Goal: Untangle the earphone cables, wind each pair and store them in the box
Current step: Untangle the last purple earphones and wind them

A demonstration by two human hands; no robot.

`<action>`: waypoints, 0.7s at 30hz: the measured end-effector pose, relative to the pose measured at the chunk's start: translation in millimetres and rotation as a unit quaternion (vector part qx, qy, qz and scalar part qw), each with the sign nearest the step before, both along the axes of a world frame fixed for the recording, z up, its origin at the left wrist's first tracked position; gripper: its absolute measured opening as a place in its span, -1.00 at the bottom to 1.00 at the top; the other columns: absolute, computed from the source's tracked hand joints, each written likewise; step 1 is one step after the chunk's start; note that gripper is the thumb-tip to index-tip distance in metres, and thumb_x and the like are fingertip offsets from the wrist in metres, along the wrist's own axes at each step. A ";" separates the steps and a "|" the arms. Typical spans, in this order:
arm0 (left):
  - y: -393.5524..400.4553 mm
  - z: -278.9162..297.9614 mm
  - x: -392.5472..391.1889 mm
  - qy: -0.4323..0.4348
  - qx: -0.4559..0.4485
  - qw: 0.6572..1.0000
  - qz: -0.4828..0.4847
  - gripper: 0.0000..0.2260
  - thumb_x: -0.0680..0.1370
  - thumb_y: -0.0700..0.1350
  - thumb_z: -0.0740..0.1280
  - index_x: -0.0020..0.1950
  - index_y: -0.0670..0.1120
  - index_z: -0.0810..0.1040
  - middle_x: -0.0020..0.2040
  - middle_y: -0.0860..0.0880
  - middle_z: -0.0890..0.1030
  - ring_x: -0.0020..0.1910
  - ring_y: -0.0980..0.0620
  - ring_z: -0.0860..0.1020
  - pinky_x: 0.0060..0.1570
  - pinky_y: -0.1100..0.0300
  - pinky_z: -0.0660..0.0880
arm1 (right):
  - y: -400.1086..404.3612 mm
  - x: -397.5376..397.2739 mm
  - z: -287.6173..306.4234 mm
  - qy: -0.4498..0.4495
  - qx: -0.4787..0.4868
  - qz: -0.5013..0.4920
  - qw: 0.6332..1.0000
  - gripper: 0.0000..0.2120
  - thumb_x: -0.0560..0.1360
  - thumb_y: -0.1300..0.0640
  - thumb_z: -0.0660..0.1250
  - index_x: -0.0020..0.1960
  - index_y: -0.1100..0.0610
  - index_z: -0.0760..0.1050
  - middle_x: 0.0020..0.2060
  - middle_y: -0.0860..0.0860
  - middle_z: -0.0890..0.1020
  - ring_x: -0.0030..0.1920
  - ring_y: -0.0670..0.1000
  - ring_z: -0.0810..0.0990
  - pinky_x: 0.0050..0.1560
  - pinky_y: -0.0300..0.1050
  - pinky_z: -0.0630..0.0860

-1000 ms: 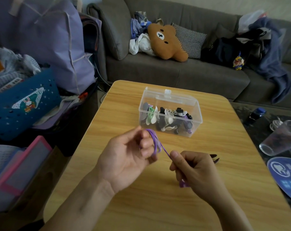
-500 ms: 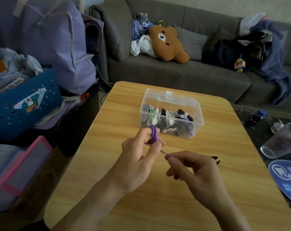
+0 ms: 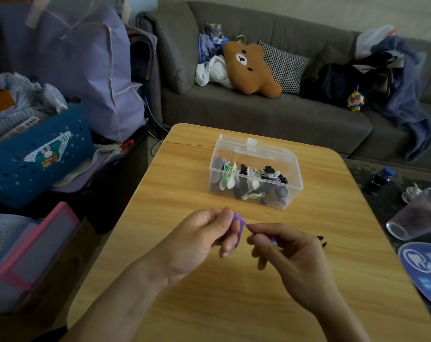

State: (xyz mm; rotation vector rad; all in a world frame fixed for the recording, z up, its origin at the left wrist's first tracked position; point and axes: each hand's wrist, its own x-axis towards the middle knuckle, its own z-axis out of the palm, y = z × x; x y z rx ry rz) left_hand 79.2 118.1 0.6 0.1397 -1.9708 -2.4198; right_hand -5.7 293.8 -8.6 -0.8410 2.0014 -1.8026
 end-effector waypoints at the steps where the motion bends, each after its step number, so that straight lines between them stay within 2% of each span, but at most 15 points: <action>1: 1.0 -1.8 -0.3 0.010 0.018 1.000 -0.002 -0.67 0.64 0.07 0.14 -0.16 -0.12 0.48 -0.36 -0.06 0.49 -0.32 0.03 0.43 -0.16 0.26 0.44 | -2.7 2.9 -2.1 -0.009 -0.006 0.008 1.000 -0.81 0.44 0.15 0.40 0.02 0.04 0.71 -0.17 0.14 0.71 -0.26 0.09 0.68 -0.29 -0.08 0.61; 3: 4.2 -3.1 -1.4 0.012 0.043 0.999 0.010 -0.69 0.64 0.05 0.14 -0.17 -0.12 0.46 -0.34 -0.08 0.52 -0.30 0.01 0.47 -0.13 0.26 0.47 | -8.8 9.0 -5.8 -0.037 -0.020 0.015 0.999 -0.78 0.49 0.17 0.34 0.10 0.13 0.67 -0.14 0.16 0.72 -0.18 0.16 0.71 -0.24 0.00 0.65; 5: 7.8 -2.9 -3.7 -0.011 0.029 0.998 0.052 -0.59 0.67 0.10 0.11 -0.27 -0.08 0.44 -0.39 -0.10 0.51 -0.35 0.00 0.46 -0.17 0.26 0.47 | -14.8 15.5 -8.7 -0.068 -0.025 0.019 0.997 -0.76 0.55 0.17 0.27 0.15 0.18 0.62 -0.15 0.19 0.71 -0.17 0.16 0.71 -0.23 0.05 0.66; 8: 11.2 -1.7 -7.1 -0.050 -0.001 0.991 0.120 -0.52 0.63 0.12 0.15 -0.45 -0.07 0.34 -0.53 -0.11 0.40 -0.48 -0.03 0.36 -0.29 0.27 0.44 | -20.9 24.1 -12.9 -0.049 -0.024 0.028 0.998 -0.75 0.55 0.12 0.29 0.19 0.09 0.63 -0.13 0.14 0.69 -0.14 0.10 0.68 -0.24 0.01 0.64; 10: 12.3 -1.7 -8.5 -0.079 0.004 0.983 0.164 -0.51 0.60 0.03 0.24 -0.52 -0.07 0.29 -0.59 -0.10 0.31 -0.56 -0.02 0.27 -0.43 0.26 0.36 | -24.1 27.9 -15.4 -0.030 -0.010 0.026 0.999 -0.77 0.51 0.10 0.38 0.15 0.00 0.63 -0.14 0.09 0.68 -0.15 0.07 0.67 -0.25 -0.06 0.62; 14: 15.8 -3.6 -8.8 -0.103 -0.014 0.968 0.228 -0.53 0.52 -0.19 0.32 -0.58 -0.05 0.26 -0.64 -0.02 0.21 -0.67 0.07 0.16 -0.60 0.31 0.16 | -31.1 35.0 -23.1 -0.055 0.022 0.040 0.997 -0.91 0.53 0.19 0.42 -0.01 0.04 0.55 -0.25 0.09 0.69 -0.33 0.02 0.60 -0.26 -0.05 0.58; 17: 19.1 -0.4 -8.0 -0.086 -0.048 0.965 0.243 -0.67 0.32 -0.12 0.30 -0.61 -0.04 0.26 -0.63 0.01 0.20 -0.67 0.08 0.17 -0.60 0.37 0.15 | -33.0 37.3 -25.4 -0.029 0.046 0.043 0.998 -0.81 0.57 0.16 0.38 -0.06 -0.15 0.50 -0.32 0.03 0.66 -0.37 -0.05 0.56 -0.29 -0.09 0.54; 19: 19.3 -1.1 -8.0 -0.085 -0.068 0.958 0.264 -0.72 0.26 -0.10 0.27 -0.60 -0.03 0.24 -0.59 0.00 0.19 -0.62 0.07 0.16 -0.58 0.32 0.15 | -32.1 37.9 -24.3 -0.008 0.060 0.047 0.997 -0.80 0.57 0.12 0.38 -0.05 -0.18 0.48 -0.38 0.03 0.61 -0.40 -0.07 0.54 -0.32 -0.17 0.49; 21: 19.7 -3.0 -9.4 -0.086 -0.087 0.952 0.279 -0.73 0.24 -0.08 0.27 -0.59 -0.03 0.23 -0.55 -0.01 0.19 -0.56 0.06 0.15 -0.55 0.25 0.16 | -31.5 38.2 -24.2 0.015 0.075 0.039 0.996 -0.81 0.57 0.11 0.38 -0.03 -0.18 0.46 -0.39 0.11 0.58 -0.42 -0.08 0.53 -0.35 -0.24 0.43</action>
